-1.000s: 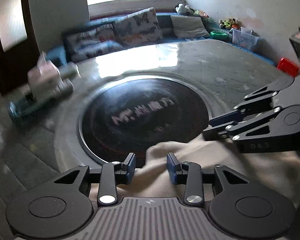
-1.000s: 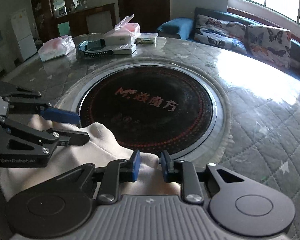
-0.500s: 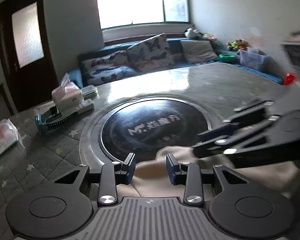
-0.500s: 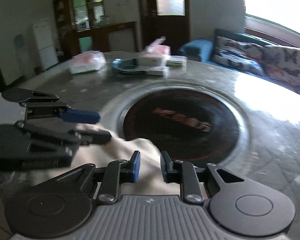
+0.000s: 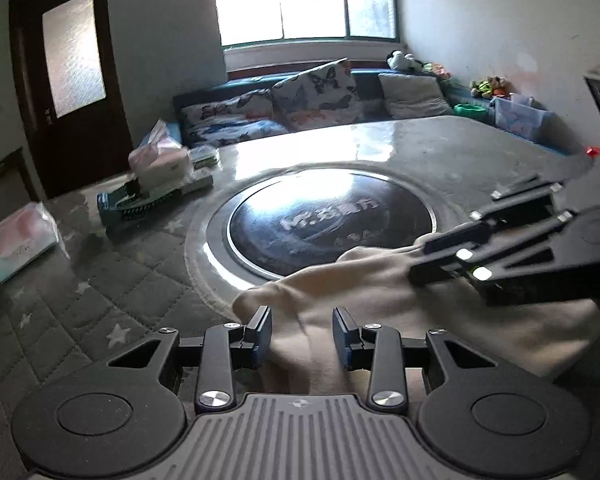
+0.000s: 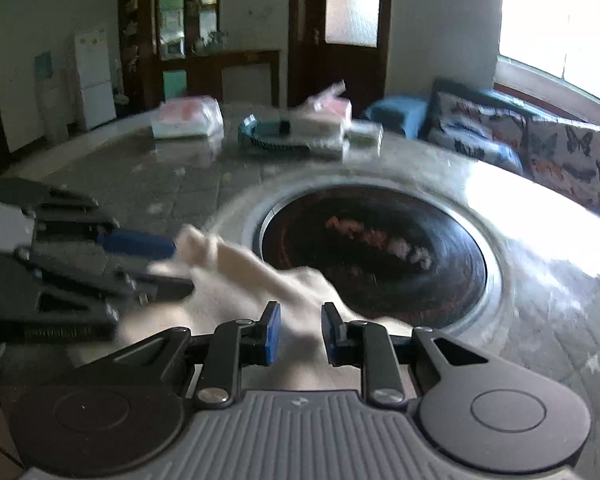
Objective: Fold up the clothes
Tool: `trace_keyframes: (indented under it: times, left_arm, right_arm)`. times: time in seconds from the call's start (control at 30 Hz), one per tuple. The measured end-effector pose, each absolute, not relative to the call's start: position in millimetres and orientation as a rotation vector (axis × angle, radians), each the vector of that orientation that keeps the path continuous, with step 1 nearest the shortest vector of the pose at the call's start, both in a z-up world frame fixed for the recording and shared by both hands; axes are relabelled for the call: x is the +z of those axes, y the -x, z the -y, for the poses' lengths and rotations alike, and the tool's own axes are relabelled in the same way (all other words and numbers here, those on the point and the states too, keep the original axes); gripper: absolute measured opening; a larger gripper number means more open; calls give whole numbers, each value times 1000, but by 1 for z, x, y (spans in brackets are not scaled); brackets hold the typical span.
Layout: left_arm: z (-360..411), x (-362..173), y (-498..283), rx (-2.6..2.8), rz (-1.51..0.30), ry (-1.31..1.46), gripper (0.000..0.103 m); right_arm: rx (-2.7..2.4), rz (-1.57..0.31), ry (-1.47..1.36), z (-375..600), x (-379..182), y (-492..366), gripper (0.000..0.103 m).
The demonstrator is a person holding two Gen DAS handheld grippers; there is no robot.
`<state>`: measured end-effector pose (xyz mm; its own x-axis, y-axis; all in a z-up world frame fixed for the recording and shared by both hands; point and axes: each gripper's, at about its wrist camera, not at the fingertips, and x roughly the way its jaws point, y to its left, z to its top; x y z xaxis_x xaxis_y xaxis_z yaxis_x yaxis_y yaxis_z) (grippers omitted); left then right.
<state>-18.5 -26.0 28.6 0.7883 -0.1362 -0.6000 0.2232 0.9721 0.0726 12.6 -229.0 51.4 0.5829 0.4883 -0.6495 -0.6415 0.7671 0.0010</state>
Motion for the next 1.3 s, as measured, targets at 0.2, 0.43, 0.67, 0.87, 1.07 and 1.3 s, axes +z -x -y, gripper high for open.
trace_keyframes:
  times: [0.2,0.43,0.67,0.87,1.07,1.3]
  left_arm:
    - [16,30,20,-168,-635,-105,36]
    - [16,31,38,-183,-609,-131,36]
    - [13,24,54,-170,-622,-157,38]
    - [4,27,60,-137,-614,-150,38]
    - [-7,24,64,-90,-643,-150,36]
    - [-2,44,70,-114,-587,-123,37]
  right_arm:
    - [647,-661,180,245,56,-4,23]
    - [673,-663,169,259,59,26,26]
    - [758,-609,217,242,64,55,33]
    - [801,-587,246,217,57,61,33]
    - [857,-595,294,194,44,73,35]
    - [966,-591,314,179,40,94,35]
